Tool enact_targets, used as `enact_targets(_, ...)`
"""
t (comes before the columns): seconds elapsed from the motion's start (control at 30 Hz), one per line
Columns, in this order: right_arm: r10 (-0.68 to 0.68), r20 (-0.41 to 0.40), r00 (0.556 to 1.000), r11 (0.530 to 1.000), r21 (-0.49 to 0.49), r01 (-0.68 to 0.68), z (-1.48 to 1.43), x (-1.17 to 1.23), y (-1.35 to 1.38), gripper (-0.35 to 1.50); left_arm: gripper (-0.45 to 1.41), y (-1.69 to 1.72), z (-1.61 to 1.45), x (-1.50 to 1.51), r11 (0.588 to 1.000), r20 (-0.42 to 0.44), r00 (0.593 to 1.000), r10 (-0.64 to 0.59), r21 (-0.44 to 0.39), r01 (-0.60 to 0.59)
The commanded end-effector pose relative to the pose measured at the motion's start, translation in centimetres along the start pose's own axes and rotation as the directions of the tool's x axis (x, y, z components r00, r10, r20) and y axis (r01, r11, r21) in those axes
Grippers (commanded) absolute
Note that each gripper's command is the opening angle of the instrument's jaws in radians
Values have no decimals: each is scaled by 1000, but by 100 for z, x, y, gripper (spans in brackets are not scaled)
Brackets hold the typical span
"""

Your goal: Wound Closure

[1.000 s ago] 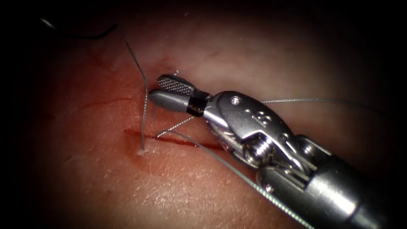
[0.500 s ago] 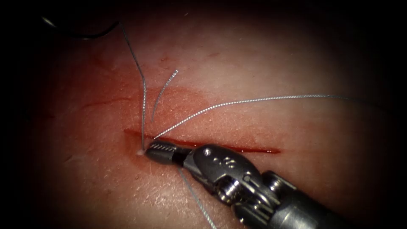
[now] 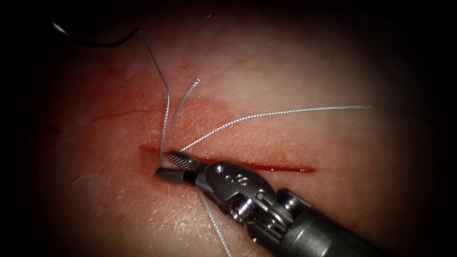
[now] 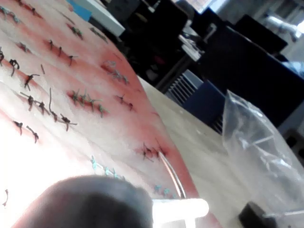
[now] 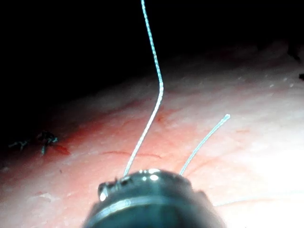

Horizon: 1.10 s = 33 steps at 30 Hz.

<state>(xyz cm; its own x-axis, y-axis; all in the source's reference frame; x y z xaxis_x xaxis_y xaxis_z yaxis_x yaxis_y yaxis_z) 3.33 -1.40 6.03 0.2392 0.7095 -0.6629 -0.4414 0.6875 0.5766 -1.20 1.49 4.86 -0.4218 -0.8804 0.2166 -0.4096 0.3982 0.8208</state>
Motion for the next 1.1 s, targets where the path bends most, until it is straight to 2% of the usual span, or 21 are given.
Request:
enact_targets(0.03,-6,-7,1000,1000,-3,6,6,11,2,37,-45,-2,9,-11,1000,2,1000,7,7,-7)
enact_targets(0.27,-4,-9,1000,1000,-15,4,20,13,1,20,-45,-2,9,-11,1000,2,1000,7,7,-8)
enact_targets(0.3,-4,-9,1000,1000,-15,4,21,13,2,-23,-45,-2,9,-11,1000,2,1000,7,7,-8)
enact_targets(0.33,-4,-9,1000,1000,-15,4,20,13,2,-35,-45,-3,9,-10,1000,2,1000,8,7,-8)
enact_targets(0.47,-1,-7,1000,1000,-14,1,16,22,1,-35,-45,-3,9,-10,1000,1,1000,7,7,-7)
enact_targets(0.6,-5,-47,999,1000,5,5,-11,60,4,-35,-45,-4,8,-10,1000,0,1000,7,10,-7)
enact_targets(0.63,-10,-74,997,1000,2,10,-23,77,8,-35,-45,-4,9,-10,1000,-2,1000,7,12,-7)
enact_targets(0.73,-14,-122,992,1000,-10,13,-40,106,13,-35,-45,-4,11,-7,999,-25,1000,6,51,-5)
enact_targets(0.8,-37,-198,979,999,-27,32,-56,134,16,-35,-45,-7,15,-2,998,-33,999,0,60,2)
enact_targets(0.93,-80,-289,954,997,-43,70,-79,175,18,-35,-45,-7,21,4,997,-45,999,-9,70,12)
enact_targets(1.1,-133,-388,912,991,-73,113,-96,218,7,-35,-45,-11,26,9,992,-75,997,-25,122,34)
